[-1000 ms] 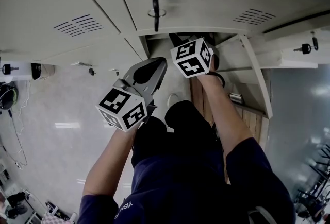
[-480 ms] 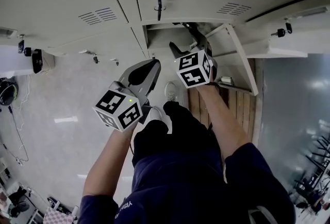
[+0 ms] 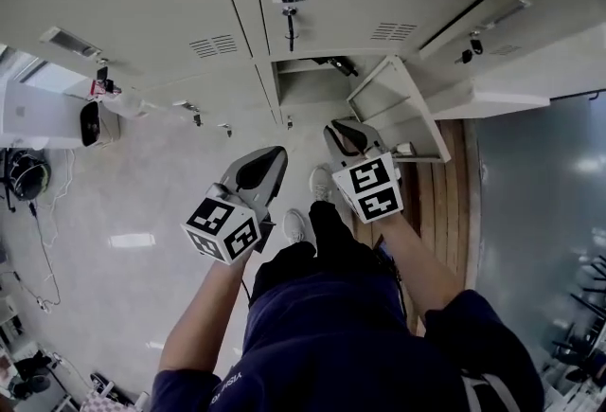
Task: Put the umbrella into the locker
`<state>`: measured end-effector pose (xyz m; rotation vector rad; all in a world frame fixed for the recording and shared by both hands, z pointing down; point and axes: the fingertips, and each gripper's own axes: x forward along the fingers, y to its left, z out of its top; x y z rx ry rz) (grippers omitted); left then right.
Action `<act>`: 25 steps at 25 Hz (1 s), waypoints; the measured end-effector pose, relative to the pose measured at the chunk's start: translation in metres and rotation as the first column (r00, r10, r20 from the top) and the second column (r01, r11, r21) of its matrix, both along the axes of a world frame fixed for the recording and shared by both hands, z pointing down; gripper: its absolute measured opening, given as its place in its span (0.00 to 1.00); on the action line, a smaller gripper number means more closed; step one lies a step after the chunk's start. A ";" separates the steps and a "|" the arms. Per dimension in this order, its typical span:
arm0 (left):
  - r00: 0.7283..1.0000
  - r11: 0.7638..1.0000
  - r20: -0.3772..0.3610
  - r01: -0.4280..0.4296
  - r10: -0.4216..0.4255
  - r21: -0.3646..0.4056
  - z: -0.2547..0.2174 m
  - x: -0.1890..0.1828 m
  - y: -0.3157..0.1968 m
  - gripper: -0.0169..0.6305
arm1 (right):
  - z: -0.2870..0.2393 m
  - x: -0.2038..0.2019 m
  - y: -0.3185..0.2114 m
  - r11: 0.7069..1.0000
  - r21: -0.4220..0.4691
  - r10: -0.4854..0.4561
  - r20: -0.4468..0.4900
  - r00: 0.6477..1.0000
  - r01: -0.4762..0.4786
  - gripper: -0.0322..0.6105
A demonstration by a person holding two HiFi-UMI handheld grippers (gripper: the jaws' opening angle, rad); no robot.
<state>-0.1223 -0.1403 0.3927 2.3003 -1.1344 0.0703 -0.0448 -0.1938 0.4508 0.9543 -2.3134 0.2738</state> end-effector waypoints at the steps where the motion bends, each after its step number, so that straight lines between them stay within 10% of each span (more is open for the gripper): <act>1: 1.000 1.000 0.012 -0.009 0.009 0.002 -0.003 0.002 0.009 0.03 | -0.009 0.000 0.010 1.000 -0.003 -0.004 0.027 1.000 0.005 0.10; 25: 0.984 0.987 0.119 -0.144 0.135 0.071 -0.033 0.025 0.060 0.03 | -0.066 0.006 0.078 0.998 -0.028 -0.051 0.154 0.987 0.056 0.06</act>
